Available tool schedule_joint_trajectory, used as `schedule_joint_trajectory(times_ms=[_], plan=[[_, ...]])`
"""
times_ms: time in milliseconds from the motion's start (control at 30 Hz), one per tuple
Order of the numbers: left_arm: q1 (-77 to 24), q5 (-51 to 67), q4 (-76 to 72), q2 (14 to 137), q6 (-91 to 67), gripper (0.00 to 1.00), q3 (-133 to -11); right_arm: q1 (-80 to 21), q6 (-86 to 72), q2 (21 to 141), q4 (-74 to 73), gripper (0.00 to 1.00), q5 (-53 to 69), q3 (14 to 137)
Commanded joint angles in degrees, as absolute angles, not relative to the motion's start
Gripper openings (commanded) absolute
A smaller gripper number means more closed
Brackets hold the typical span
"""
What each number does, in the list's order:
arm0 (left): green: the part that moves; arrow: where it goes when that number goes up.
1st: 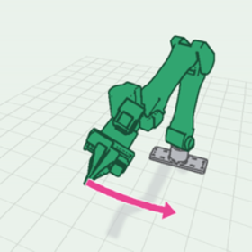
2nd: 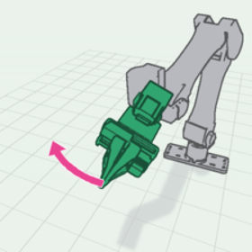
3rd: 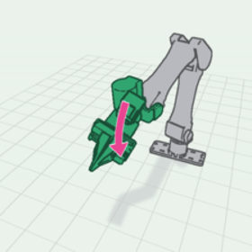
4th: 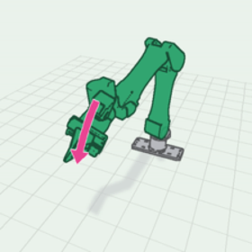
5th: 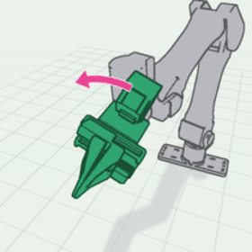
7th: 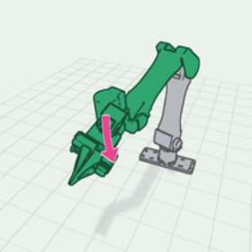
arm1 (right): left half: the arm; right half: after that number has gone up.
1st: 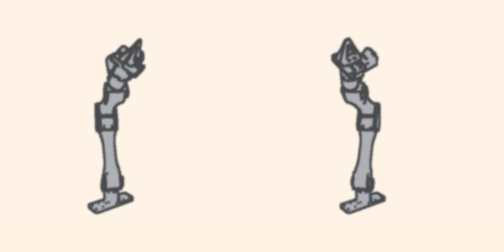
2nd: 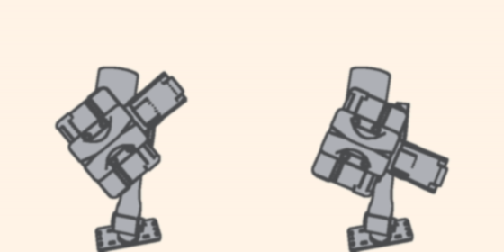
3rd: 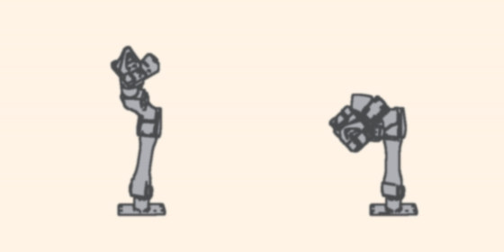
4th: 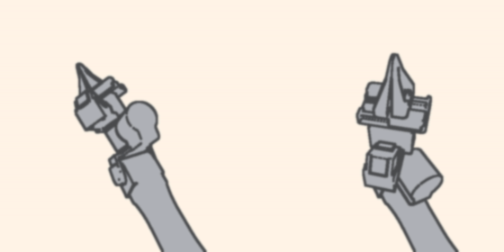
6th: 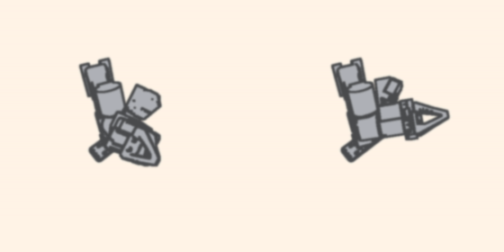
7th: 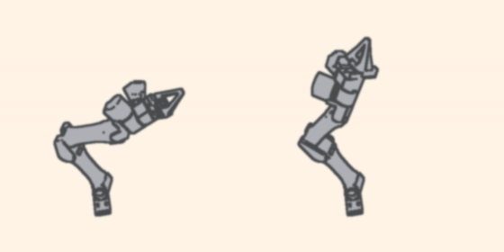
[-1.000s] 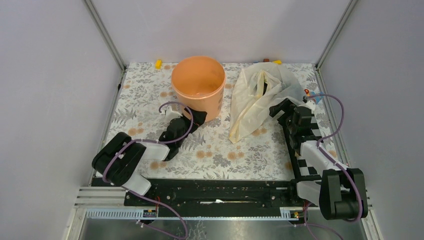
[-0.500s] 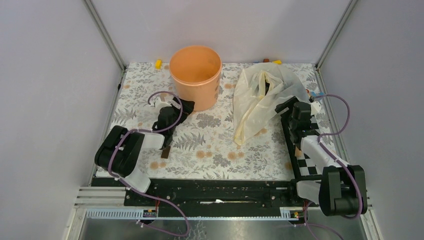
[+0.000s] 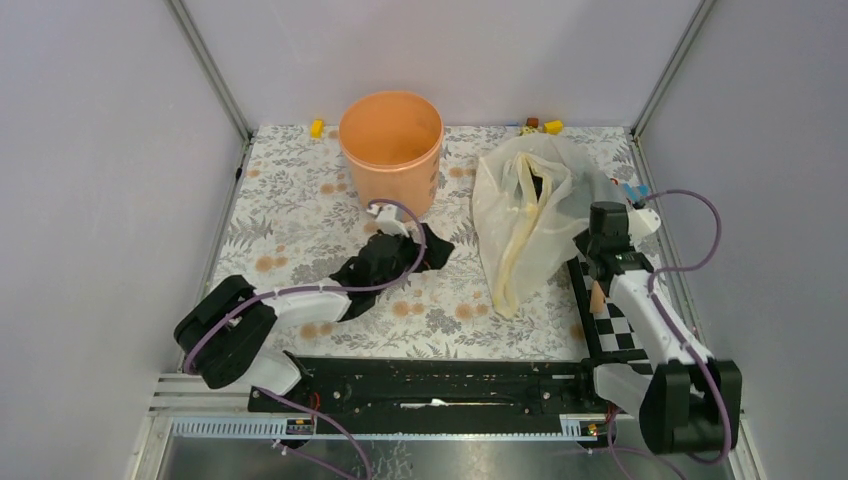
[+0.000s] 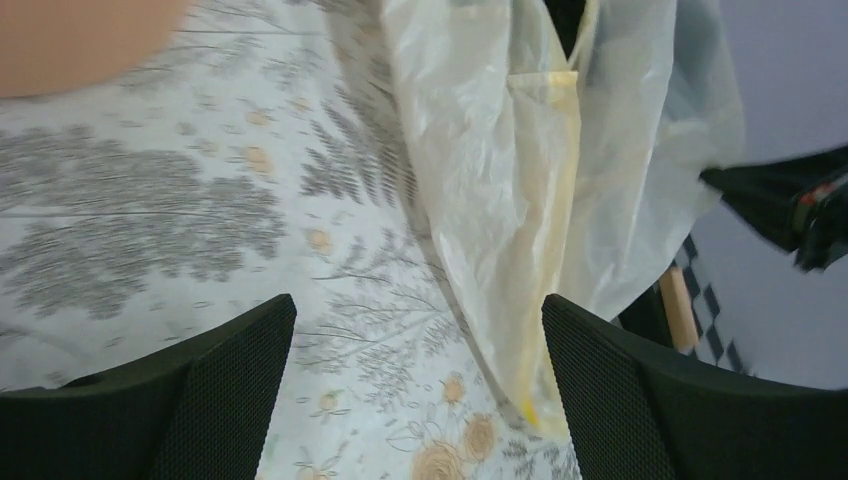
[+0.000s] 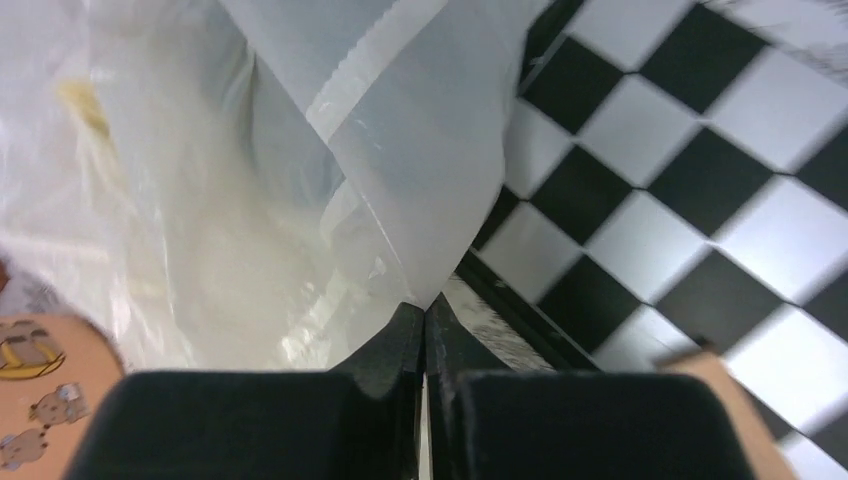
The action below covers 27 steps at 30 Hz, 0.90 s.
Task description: Put the trash bags into the trash bin
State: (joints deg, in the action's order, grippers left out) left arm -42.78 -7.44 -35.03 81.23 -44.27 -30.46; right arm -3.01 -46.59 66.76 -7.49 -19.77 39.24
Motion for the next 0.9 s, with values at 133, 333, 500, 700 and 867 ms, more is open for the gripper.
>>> schedule_joint_trajectory(times_ms=[133,333,500,700,867], plan=[[-55.4,-7.5,-27.9,91.3,-31.5,0.93,-46.8,-3.2,-48.0,49.0,-24.9,0.09,-30.6,32.9],[-59.6,-8.1,-25.3,98.2,-31.3,0.90,-55.0,-3.2,-36.5,40.9,-22.5,0.93,-21.3,32.8],[-59.7,-8.1,-24.1,100.6,-33.1,0.87,-57.5,-3.2,-28.0,41.1,-22.6,0.88,-10.6,40.2],[-59.7,-8.7,-16.7,105.2,-32.5,0.88,-66.1,-3.5,-23.4,50.6,-23.4,0.76,-4.9,49.4],[-59.7,-11.0,-12.1,108.5,-32.3,0.91,-72.4,-6.4,-21.7,59.5,-24.3,0.75,-5.9,56.5]])
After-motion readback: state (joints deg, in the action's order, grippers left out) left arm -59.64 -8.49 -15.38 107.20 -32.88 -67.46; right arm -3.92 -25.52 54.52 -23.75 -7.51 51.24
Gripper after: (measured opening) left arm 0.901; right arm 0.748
